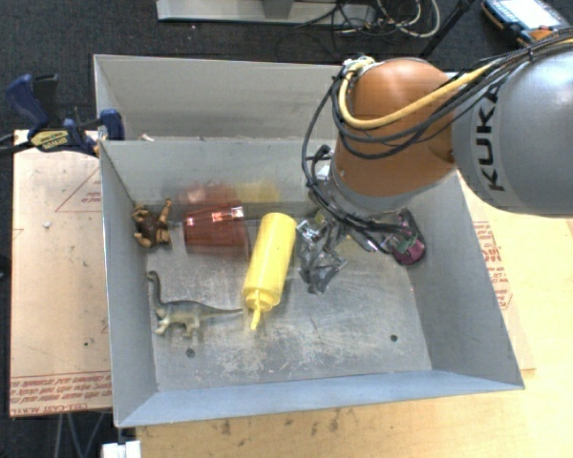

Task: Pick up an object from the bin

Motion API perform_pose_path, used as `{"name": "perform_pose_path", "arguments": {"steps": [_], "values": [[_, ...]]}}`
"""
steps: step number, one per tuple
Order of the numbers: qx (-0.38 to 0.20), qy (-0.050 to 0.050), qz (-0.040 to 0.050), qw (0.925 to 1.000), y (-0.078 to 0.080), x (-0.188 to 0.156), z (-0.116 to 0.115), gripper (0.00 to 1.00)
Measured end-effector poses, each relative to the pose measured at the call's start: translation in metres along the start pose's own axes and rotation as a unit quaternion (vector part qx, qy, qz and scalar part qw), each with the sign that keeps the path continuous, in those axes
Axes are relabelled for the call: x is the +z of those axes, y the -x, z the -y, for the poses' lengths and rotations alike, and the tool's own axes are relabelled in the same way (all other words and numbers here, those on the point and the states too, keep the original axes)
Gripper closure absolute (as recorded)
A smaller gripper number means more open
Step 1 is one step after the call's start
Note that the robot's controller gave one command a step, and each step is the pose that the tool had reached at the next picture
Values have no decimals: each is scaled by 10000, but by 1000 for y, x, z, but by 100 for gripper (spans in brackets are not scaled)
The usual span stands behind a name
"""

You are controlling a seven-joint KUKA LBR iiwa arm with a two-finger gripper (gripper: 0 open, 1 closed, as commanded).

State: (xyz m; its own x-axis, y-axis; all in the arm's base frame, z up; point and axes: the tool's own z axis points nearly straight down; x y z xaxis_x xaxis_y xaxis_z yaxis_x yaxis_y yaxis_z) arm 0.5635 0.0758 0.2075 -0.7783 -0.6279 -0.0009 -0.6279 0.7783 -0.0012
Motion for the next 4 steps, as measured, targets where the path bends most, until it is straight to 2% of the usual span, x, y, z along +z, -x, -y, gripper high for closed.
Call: {"name": "perform_pose_path", "arguments": {"steps": [1,2,3,4], "values": [[-346,-31,51,9994,-17,-27,-1,100],[-1344,-20,33,9909,0,24,13,100],[-1425,17,1,9898,-12,45,-3,100],[-1889,34,-11,9820,3,2,1,100]]}}
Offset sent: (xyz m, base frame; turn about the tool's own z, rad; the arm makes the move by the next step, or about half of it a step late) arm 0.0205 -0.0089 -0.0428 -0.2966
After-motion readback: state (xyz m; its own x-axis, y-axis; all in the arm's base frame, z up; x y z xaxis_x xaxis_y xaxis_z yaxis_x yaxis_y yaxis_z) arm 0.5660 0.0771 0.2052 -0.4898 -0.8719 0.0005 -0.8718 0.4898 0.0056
